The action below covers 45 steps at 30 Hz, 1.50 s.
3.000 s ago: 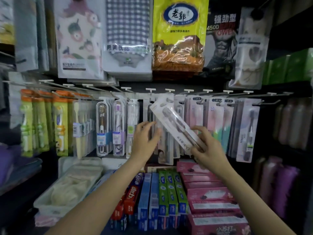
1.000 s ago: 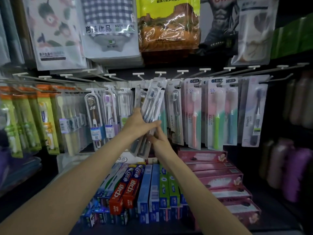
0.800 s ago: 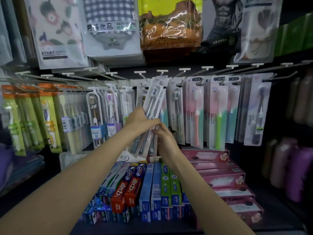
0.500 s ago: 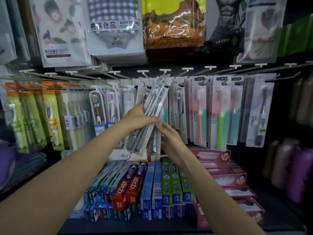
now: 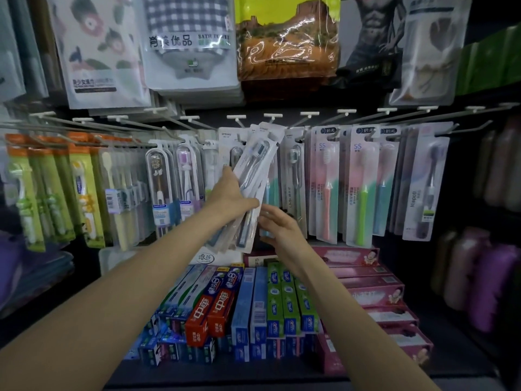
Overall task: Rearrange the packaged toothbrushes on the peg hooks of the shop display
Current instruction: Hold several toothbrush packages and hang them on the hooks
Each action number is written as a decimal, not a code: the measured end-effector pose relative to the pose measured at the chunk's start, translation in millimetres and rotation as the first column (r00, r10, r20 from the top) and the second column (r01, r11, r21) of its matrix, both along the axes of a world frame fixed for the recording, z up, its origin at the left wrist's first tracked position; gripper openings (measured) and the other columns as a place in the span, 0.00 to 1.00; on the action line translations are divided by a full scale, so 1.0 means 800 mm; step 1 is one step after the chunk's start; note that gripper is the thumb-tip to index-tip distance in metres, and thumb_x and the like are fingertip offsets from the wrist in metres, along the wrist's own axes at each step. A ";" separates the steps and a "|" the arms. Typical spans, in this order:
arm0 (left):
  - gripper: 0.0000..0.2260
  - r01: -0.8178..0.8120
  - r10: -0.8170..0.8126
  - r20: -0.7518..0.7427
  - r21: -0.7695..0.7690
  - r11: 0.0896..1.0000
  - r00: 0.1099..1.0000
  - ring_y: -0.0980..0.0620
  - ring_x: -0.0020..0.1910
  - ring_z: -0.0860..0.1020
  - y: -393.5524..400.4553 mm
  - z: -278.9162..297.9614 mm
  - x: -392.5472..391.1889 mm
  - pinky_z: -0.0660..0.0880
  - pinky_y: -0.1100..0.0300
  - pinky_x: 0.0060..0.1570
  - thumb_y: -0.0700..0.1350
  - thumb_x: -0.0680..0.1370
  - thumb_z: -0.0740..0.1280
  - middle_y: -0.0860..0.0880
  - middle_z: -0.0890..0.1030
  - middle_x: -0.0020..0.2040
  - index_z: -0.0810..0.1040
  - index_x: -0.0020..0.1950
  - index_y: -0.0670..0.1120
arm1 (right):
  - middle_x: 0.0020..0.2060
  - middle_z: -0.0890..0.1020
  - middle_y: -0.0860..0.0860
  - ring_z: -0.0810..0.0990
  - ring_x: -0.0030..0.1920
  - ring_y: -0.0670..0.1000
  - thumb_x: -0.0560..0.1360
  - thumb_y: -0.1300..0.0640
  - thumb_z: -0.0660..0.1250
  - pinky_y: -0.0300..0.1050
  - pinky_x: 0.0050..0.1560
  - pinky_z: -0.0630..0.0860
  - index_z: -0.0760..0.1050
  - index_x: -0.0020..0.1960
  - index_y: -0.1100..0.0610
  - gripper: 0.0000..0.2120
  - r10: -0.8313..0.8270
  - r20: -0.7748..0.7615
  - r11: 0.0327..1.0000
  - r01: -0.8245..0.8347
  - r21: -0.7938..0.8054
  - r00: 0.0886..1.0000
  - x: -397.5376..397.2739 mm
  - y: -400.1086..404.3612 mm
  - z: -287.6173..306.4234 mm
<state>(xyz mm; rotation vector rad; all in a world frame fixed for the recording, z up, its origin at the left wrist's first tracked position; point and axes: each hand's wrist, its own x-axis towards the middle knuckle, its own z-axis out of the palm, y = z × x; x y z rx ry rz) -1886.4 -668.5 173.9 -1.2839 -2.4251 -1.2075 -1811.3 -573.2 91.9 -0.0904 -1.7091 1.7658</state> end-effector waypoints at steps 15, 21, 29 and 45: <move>0.19 -0.050 0.032 -0.151 -0.113 0.992 0.988 0.50 0.38 0.73 -0.019 0.018 -0.017 0.71 0.56 0.38 0.42 0.72 0.69 0.50 0.70 0.41 0.61 0.56 0.46 | 0.55 0.78 0.54 0.79 0.49 0.51 0.77 0.67 0.61 0.47 0.49 0.78 0.67 0.64 0.57 0.17 -0.322 0.149 0.946 0.323 0.020 0.935 -0.032 0.015 0.004; 0.20 0.035 -0.036 -0.031 -0.021 0.999 0.999 0.55 0.36 0.71 -0.004 0.001 -0.011 0.67 0.61 0.31 0.41 0.73 0.68 0.49 0.71 0.43 0.59 0.57 0.47 | 0.54 0.76 0.50 0.79 0.50 0.52 0.77 0.68 0.59 0.49 0.46 0.80 0.63 0.68 0.51 0.23 -0.544 0.017 0.797 0.510 0.325 0.839 0.008 0.038 0.000; 0.20 0.028 -0.029 0.016 0.048 0.998 0.999 0.50 0.43 0.72 0.010 -0.010 -0.002 0.67 0.59 0.36 0.42 0.73 0.69 0.47 0.71 0.48 0.61 0.58 0.43 | 0.45 0.80 0.55 0.77 0.39 0.53 0.76 0.68 0.59 0.45 0.38 0.74 0.65 0.69 0.53 0.24 -0.799 0.011 0.234 0.295 0.926 0.601 0.069 0.064 0.067; 0.36 0.027 -0.069 0.149 0.270 0.963 0.986 0.46 0.64 0.66 0.041 -0.048 0.034 0.65 0.59 0.55 0.48 0.70 0.74 0.43 0.66 0.64 0.57 0.68 0.40 | 0.28 0.74 0.51 0.74 0.27 0.54 0.71 0.65 0.65 0.44 0.27 0.67 0.70 0.52 0.60 0.11 -0.821 -0.152 0.313 0.657 0.686 0.550 0.175 0.075 0.029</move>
